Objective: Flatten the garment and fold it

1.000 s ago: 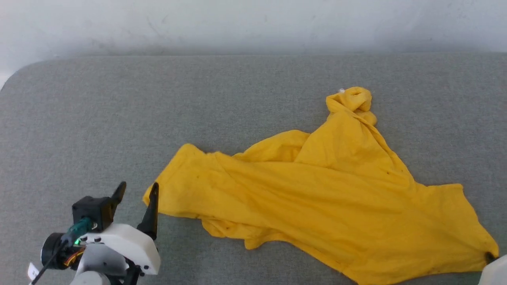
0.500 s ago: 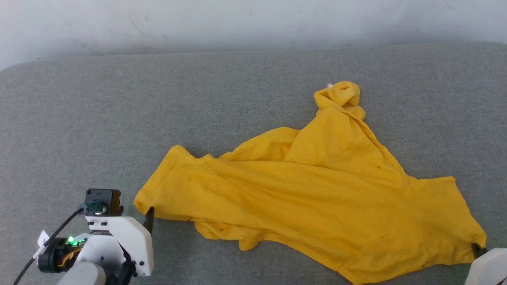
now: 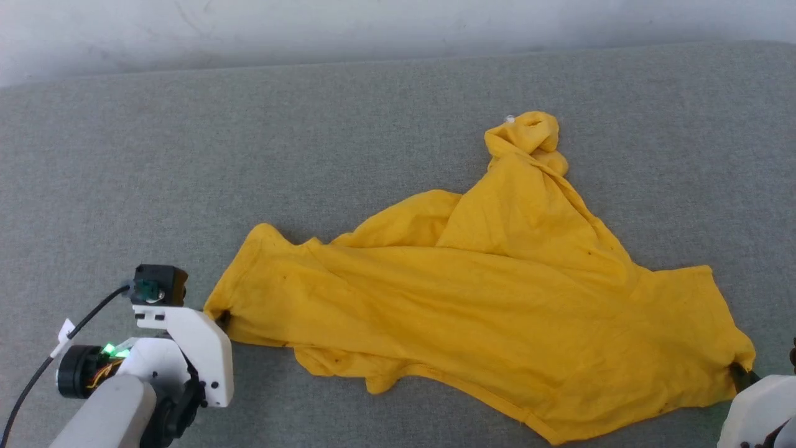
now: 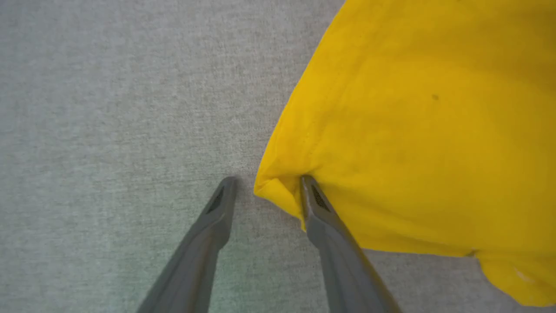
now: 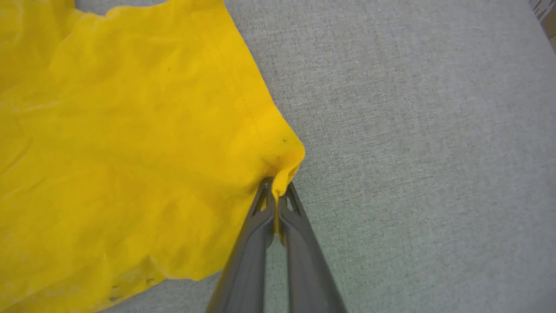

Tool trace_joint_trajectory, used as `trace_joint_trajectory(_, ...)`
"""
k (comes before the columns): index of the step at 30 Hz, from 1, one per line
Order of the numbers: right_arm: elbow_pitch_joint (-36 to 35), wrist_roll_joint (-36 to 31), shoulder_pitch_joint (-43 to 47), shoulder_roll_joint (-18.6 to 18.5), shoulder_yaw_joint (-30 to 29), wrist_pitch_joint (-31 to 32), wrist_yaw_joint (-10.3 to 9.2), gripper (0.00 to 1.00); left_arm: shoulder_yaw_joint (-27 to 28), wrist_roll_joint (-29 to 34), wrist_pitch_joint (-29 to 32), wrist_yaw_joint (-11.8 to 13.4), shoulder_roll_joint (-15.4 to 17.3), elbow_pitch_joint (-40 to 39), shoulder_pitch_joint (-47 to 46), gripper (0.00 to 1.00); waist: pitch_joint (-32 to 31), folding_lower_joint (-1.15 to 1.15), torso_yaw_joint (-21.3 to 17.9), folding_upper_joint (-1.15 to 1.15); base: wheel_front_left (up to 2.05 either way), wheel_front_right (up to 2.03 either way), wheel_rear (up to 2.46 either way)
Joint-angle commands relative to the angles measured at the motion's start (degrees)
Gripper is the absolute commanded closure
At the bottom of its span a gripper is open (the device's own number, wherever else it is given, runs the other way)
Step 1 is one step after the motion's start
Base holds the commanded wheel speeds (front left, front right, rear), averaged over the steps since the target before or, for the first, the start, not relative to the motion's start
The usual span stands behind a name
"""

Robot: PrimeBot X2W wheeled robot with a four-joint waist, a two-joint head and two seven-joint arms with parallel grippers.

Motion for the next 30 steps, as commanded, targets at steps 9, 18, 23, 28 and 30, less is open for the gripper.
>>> trace_joint_trajectory(9,-1.9,1.48,-0.55,-1.78,1.05,-0.33,-0.12,1.0,-0.96,-4.9,-1.24,-4.11,-2.53,-1.34,4.34,1.0,-2.91,0.0,0.85,0.0,0.0,0.0,0.0)
trace_joint_trajectory(18,-11.04,7.94,-1.43,-7.0,4.51,1.72,-0.12,1.0,7.32,-5.25,-9.81,-0.73,0.22,-16.19,6.87,1.0,-7.86,0.0,1.51,0.0,0.0,0.0,0.0)
trace_joint_trajectory(23,-18.19,16.4,-6.64,-10.93,4.36,6.2,-0.12,1.0,13.44,-4.81,-11.91,2.56,2.87,-26.56,7.07,1.0,-9.85,0.0,1.3,0.0,0.0,0.0,0.0)
trace_joint_trajectory(28,-21.77,24.27,-16.26,-14.37,3.65,10.29,-0.12,1.0,19.27,-4.72,-12.97,4.82,4.88,-33.43,4.36,1.0,-11.22,0.0,0.92,0.0,0.0,0.0,0.0)
trace_joint_trajectory(30,-22.54,26.58,-20.7,-15.67,4.08,11.0,-0.12,1.0,21.72,-4.07,-13.58,5.84,5.84,-34.76,2.2,1.0,-11.59,0.0,0.76,0.0,0.0,0.0,0.0)
